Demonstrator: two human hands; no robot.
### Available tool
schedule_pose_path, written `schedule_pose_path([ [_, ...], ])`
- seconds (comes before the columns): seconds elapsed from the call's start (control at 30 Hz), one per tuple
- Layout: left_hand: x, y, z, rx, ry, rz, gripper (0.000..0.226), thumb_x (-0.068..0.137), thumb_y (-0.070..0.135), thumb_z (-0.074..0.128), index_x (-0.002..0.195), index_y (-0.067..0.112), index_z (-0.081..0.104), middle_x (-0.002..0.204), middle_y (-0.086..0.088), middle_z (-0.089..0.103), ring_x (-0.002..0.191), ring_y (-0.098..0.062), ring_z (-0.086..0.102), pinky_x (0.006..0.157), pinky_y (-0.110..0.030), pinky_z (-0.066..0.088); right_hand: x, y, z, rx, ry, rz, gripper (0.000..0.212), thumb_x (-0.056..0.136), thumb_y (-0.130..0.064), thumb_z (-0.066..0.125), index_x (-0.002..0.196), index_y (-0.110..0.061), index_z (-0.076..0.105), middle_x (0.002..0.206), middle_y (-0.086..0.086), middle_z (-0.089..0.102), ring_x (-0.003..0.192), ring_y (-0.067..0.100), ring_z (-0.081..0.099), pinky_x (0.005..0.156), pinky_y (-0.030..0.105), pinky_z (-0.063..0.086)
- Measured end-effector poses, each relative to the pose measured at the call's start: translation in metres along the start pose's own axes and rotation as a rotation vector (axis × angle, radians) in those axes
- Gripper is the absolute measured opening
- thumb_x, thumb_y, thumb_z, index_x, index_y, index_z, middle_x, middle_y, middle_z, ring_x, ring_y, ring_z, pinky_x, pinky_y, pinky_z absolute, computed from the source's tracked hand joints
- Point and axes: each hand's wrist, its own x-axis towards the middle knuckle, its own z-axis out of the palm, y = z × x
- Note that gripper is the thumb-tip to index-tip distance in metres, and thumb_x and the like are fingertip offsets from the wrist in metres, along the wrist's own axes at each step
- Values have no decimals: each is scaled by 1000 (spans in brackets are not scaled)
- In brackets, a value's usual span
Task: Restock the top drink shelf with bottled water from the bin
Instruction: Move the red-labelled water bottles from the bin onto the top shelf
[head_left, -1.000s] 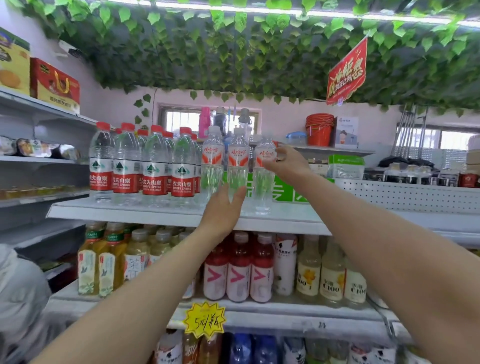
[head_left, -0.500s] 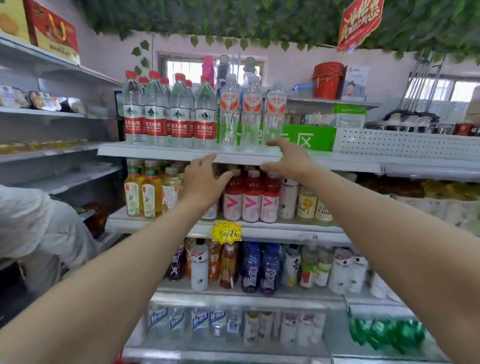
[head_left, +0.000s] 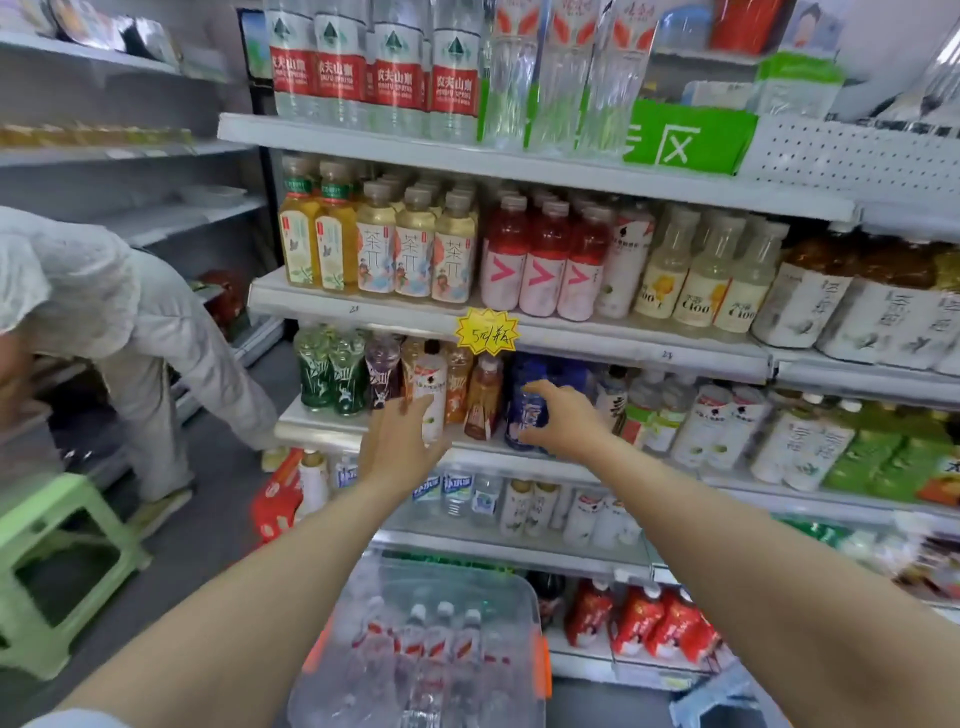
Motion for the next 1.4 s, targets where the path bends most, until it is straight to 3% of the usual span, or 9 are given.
schedule_pose_path([
  [0.5,-104,-154,190,38,-383,-465,65,96,43,58,153,22,35,153,-17,36,142,-32,31,114,-37,27,26,73,243,35,-569,85,74,88,-31,79,152,-19,44,147,15,53,129,30,55,100,33,46],
  [0.67,-149,-181,239,78,-452,-660,62,96,44,58,151,23,39,156,-17,30,142,-35,29,113,-47,26,30,92,317,137,-711,185,67,86,-32,79,144,-19,49,136,9,61,104,25,65,68,15,44],
  [0.83,-175,-191,272,163,-400,-712,60,99,42,52,152,18,39,158,-26,23,144,-44,26,117,-55,25,36,100,375,308,-874,358,80,81,-37,84,148,-18,46,147,0,53,127,19,56,97,28,46],
  [0.9,-177,-194,283,163,-357,-743,61,100,41,49,154,16,35,159,-26,22,145,-44,25,119,-55,21,44,97,395,381,-897,428,78,82,-40,84,147,-17,48,129,0,65,108,17,70,89,30,55],
  [1.0,-173,-199,295,189,-375,-780,65,102,49,33,157,15,23,163,-17,18,149,-34,23,123,-47,13,59,78,420,485,-920,447,62,85,-35,82,138,-17,55,99,-10,70,61,-3,70,51,14,52],
  [1.03,-172,-200,299,197,-369,-794,68,101,52,26,158,15,21,164,-14,19,149,-30,24,123,-44,11,63,70,429,511,-933,438,59,86,-37,80,137,-17,57,96,-13,69,61,-3,69,49,13,51],
  [1.17,-169,-199,306,251,-324,-845,74,100,57,9,155,12,30,160,-12,31,144,-26,37,121,-44,18,84,34,462,539,-994,406,62,86,-55,74,133,-16,59,103,-2,71,89,15,70,76,25,54],
  [1.23,-170,-199,308,290,-340,-832,73,99,56,13,152,11,37,157,-12,37,140,-25,43,119,-44,22,94,20,480,510,-1023,404,49,89,-55,71,120,-18,61,90,-1,68,74,14,65,67,23,51],
  [1.4,-173,-202,310,300,-358,-814,69,99,55,20,146,12,46,152,-9,45,136,-23,49,116,-45,29,103,3,515,359,-1045,485,51,90,-63,62,114,-17,62,87,2,69,72,16,64,59,26,47],
])
